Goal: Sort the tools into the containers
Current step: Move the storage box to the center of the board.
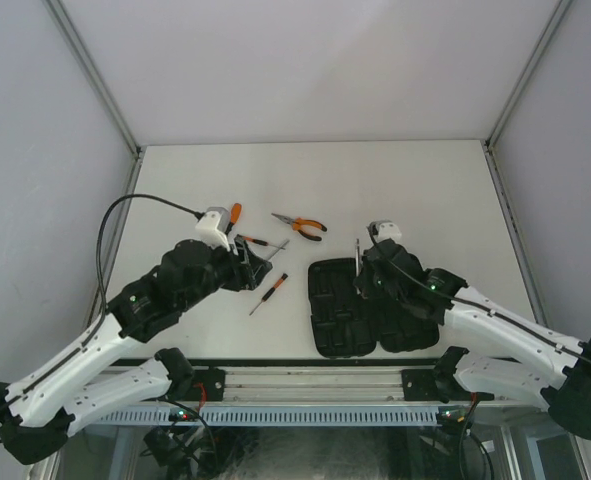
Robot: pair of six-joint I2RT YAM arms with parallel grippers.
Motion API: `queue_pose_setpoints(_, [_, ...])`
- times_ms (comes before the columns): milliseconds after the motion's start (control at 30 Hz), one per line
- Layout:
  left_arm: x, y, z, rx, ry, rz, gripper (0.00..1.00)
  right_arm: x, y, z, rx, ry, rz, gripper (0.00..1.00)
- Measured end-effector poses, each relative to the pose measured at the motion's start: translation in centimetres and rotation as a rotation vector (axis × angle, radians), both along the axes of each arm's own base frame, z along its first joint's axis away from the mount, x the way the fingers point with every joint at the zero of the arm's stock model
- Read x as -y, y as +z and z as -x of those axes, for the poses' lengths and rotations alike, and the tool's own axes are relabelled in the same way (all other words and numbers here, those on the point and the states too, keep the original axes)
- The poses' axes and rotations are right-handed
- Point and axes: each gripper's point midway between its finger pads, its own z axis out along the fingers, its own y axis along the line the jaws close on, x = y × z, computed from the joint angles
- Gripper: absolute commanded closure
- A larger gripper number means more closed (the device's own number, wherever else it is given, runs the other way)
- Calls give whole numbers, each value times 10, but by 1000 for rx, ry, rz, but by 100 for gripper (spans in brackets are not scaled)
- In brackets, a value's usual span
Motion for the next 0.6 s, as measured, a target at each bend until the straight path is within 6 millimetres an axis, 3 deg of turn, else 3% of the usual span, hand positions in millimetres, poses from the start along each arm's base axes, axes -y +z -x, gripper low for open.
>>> queue_pose_setpoints(133, [3,-14,-5,-43,20,-34,51,34,-14,-2,-55,-139,79,100])
queue_pose_setpoints(267, [17,-35,-11,-107,12,-60,53,61,-23,-1,-105,-241,133,100])
queue_pose_setpoints(433, [35,-76,-14,-218,-6,-106,54,81,-22,3,-114,-312,125,100])
queue_pose_setpoints(600, [59,-111,-13,-298,-32,-139,50,86,-15,5,-95,-323,101,100])
